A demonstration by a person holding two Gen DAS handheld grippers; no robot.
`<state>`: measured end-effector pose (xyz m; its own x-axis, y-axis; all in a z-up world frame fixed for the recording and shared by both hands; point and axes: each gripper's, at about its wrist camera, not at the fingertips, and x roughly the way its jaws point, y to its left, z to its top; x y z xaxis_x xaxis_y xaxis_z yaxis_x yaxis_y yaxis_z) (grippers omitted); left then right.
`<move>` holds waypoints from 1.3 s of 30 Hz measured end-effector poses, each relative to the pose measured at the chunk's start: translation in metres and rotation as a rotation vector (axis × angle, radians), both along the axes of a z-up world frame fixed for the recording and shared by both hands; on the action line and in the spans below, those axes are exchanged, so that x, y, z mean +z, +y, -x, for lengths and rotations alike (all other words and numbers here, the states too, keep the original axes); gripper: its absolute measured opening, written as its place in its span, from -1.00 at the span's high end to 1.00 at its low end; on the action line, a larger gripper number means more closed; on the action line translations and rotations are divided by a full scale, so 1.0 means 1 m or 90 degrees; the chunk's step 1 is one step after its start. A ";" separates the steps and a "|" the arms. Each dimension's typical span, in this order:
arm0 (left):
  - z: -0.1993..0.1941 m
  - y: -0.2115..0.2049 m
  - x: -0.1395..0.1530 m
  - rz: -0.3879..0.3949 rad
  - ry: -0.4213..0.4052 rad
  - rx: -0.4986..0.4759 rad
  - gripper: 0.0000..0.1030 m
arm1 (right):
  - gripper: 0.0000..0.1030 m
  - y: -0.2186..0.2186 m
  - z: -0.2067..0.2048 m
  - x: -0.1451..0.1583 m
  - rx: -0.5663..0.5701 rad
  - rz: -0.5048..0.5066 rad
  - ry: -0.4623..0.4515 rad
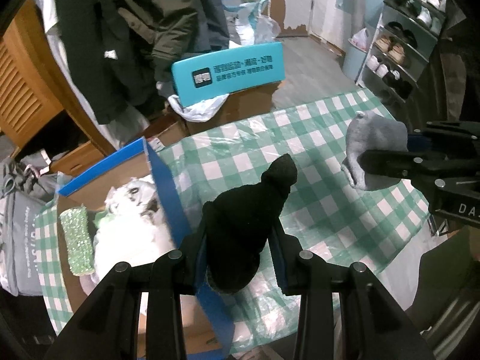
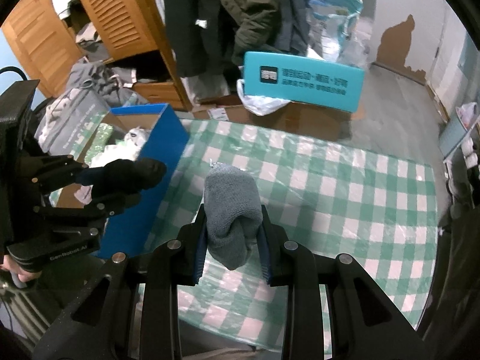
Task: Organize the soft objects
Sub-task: 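Lift the black and grey socks and carry both over the shoebox, then lower the black and grey socks into the shoebox and open both tools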
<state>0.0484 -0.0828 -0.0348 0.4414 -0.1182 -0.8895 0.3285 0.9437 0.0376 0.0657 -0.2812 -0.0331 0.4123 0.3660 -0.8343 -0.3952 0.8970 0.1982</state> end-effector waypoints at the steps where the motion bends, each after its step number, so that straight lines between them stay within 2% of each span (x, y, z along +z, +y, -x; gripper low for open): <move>1: 0.000 0.004 0.001 0.000 -0.001 0.004 0.28 | 0.46 0.006 0.000 0.001 0.005 0.001 -0.001; 11: 0.010 0.060 0.004 0.013 -0.006 0.057 0.28 | 0.46 0.060 0.002 0.007 0.065 -0.004 -0.002; 18: 0.025 0.108 -0.011 0.020 0.015 0.120 0.28 | 0.46 0.104 0.008 0.006 0.121 -0.005 0.004; 28: 0.045 0.150 -0.016 0.019 0.018 0.169 0.28 | 0.46 0.162 0.021 0.000 0.195 -0.004 0.018; 39: 0.056 0.181 -0.028 0.014 0.032 0.208 0.28 | 0.46 0.200 0.031 -0.017 0.244 -0.001 0.052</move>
